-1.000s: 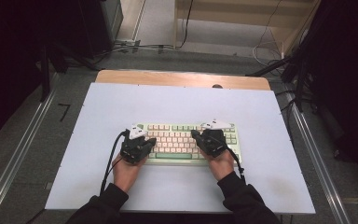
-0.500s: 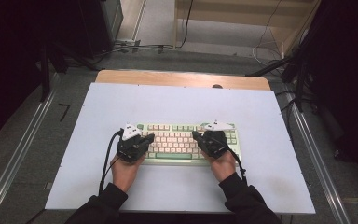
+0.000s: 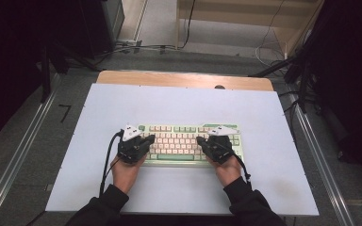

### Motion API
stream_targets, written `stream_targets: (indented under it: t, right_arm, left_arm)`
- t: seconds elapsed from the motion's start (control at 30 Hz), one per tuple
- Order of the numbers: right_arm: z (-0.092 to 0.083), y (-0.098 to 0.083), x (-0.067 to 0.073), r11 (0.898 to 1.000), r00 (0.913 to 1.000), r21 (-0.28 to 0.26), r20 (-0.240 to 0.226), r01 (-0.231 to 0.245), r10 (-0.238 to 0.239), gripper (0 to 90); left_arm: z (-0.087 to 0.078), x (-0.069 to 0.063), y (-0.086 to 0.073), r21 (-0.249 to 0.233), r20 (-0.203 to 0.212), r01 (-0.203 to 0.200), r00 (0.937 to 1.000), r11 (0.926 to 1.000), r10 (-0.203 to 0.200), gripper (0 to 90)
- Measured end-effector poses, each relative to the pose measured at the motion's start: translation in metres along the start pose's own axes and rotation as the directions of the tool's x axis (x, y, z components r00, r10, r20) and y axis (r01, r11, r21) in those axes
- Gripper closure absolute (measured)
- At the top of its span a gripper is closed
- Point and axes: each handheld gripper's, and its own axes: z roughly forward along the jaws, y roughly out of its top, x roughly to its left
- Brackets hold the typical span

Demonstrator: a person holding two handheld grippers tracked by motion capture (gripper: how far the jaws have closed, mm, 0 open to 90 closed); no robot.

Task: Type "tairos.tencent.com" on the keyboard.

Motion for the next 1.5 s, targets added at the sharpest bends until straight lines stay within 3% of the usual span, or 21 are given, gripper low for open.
stream_targets:
  t: [1.07, 1.33, 1.5]
  right_arm:
    - [0.001, -0.019, 0.005, 0.996, 0.9993, 0.088, -0.021, 0.032, -0.030, 87.3]
    - [-0.010, -0.009, 0.004, 1.000, 0.9996, 0.006, -0.029, 0.005, -0.005, 87.3]
    - [-0.008, -0.007, 0.002, 1.000, 0.9997, -0.002, -0.022, -0.006, 0.006, 87.3]
  left_arm:
    - [0.001, 0.001, -0.002, 0.010, 0.004, 0.005, 1.0000, 0.9999, -0.005, 90.0]
    - [0.002, 0.000, -0.002, 0.013, 0.008, 0.008, 0.9999, 0.9999, -0.008, 90.0]
    - [0.003, -0.002, -0.002, 0.016, 0.015, 0.004, 0.9999, 0.9999, -0.004, 90.0]
